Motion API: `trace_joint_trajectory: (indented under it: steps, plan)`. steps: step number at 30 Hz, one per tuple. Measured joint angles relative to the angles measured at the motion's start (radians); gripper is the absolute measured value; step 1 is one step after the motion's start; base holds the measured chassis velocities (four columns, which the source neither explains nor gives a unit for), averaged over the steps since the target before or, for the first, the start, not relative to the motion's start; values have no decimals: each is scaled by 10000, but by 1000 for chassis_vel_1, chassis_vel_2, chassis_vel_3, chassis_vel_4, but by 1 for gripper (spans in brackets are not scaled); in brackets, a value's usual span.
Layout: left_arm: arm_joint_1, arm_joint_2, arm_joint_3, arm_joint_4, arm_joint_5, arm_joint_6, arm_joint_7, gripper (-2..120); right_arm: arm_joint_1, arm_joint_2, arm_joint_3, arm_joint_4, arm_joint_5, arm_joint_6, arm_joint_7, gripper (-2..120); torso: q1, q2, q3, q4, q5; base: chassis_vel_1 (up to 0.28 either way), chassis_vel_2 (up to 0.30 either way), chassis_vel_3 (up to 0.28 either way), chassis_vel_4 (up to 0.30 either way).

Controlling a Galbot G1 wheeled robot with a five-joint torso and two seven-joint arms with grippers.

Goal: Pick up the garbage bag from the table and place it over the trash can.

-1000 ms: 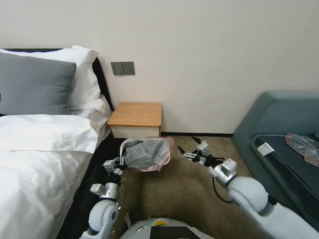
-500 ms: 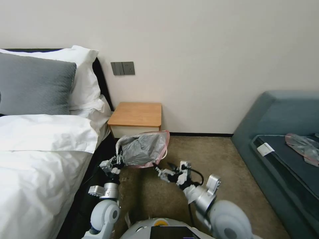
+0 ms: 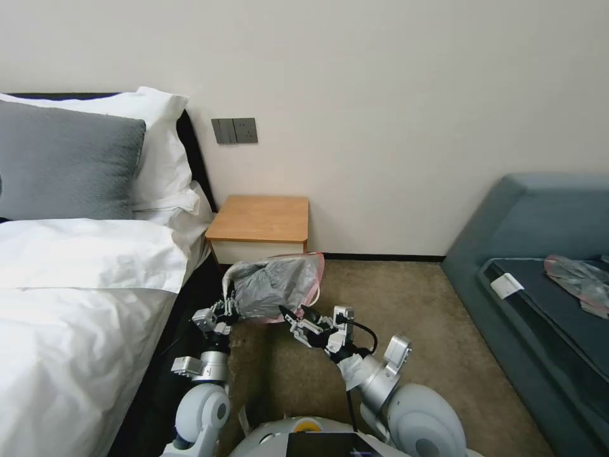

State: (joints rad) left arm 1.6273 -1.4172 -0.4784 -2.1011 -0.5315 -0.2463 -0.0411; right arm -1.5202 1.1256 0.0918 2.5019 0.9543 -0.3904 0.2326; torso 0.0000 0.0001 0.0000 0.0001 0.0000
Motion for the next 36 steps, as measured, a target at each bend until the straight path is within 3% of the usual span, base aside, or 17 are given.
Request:
trace_joint_trajectory:
  steps: [12, 23, 36]
  plan:
    - [-108, 3, -71, -84, -69, 8, -26, 9, -535, 9, 182, -13, -707, 74, -354, 78, 0, 0, 0, -1, -1, 0, 0, 0, 0]
    - [21, 57, -90, -224, -75, 14, -30, 9, -260, 243, 79, -465, -933, 164, -421, 48, 0, 0, 0, 0, 1, 0, 0, 0, 0]
    - [-169, 64, -186, -232, -205, 80, -50, 9, -611, 231, 339, -447, -1208, 263, -560, 52, 0, -1, 0, -1, 0, 0, 0, 0, 0]
